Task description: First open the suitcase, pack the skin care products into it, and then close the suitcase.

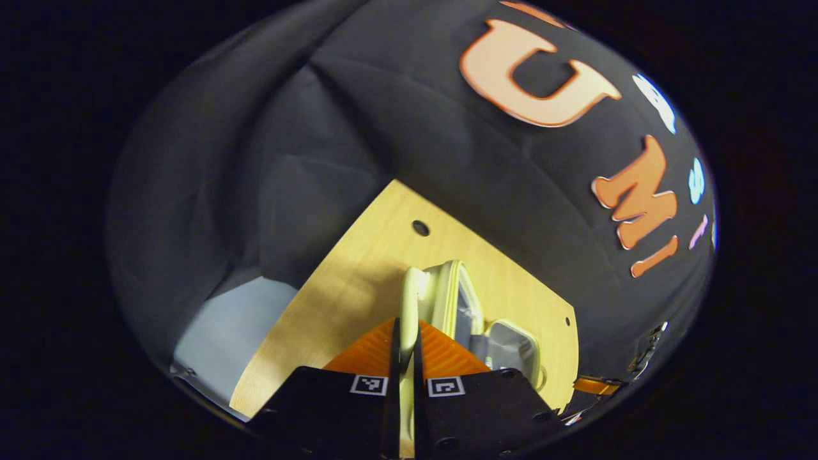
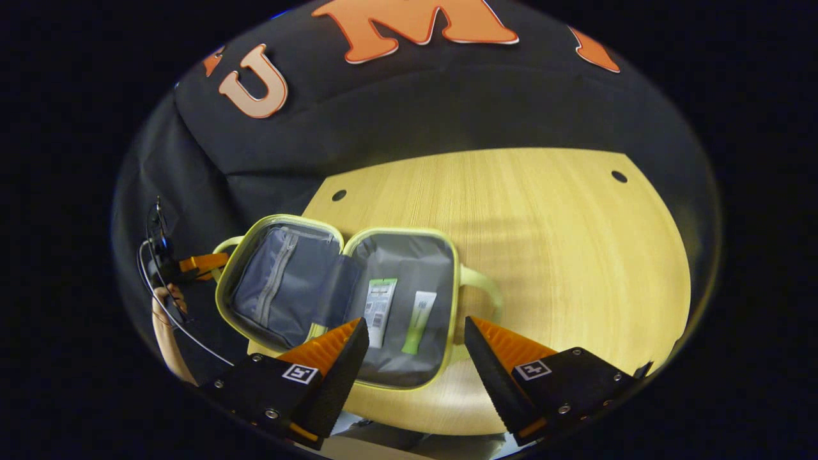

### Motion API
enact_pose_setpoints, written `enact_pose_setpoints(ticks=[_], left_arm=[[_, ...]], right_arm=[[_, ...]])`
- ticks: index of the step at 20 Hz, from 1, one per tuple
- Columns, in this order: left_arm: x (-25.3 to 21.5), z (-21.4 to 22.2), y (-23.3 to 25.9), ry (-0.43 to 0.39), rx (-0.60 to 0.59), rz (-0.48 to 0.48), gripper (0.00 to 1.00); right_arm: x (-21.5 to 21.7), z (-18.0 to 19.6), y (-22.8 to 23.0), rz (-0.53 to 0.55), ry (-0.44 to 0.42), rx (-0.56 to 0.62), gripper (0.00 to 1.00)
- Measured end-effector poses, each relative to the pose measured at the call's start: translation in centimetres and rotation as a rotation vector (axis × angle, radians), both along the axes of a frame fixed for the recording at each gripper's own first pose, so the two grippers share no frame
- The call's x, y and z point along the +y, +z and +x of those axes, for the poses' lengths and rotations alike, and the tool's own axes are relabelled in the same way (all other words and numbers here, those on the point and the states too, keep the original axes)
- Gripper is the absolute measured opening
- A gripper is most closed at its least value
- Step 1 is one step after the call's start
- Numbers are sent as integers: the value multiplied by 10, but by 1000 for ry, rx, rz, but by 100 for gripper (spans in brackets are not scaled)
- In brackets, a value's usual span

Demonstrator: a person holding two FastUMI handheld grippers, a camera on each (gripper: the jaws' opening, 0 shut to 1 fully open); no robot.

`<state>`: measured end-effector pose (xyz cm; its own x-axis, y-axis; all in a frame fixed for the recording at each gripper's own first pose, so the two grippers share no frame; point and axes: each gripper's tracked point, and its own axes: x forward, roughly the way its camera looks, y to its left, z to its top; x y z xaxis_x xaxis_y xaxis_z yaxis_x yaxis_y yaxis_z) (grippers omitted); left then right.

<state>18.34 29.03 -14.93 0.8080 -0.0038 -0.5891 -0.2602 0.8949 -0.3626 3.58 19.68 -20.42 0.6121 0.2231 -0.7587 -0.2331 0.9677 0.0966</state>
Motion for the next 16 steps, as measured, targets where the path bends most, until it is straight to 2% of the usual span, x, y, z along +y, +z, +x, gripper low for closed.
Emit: enact_pose_setpoints(ticks=[6, 10, 12, 16], left_arm=[[-116, -1, 63, -114, 21, 239, 8], [-184, 0, 75, -166, 39, 349, 8], [-219, 1, 74, -194, 49, 390, 9], [-295, 12, 60, -267, 55, 394, 8]], right_arm=[[-43, 14, 43, 18, 57, -133, 96], [-90, 23, 62, 14, 58, -198, 96], [-114, 26, 73, 13, 48, -223, 96], [-157, 29, 85, 22, 13, -251, 96]])
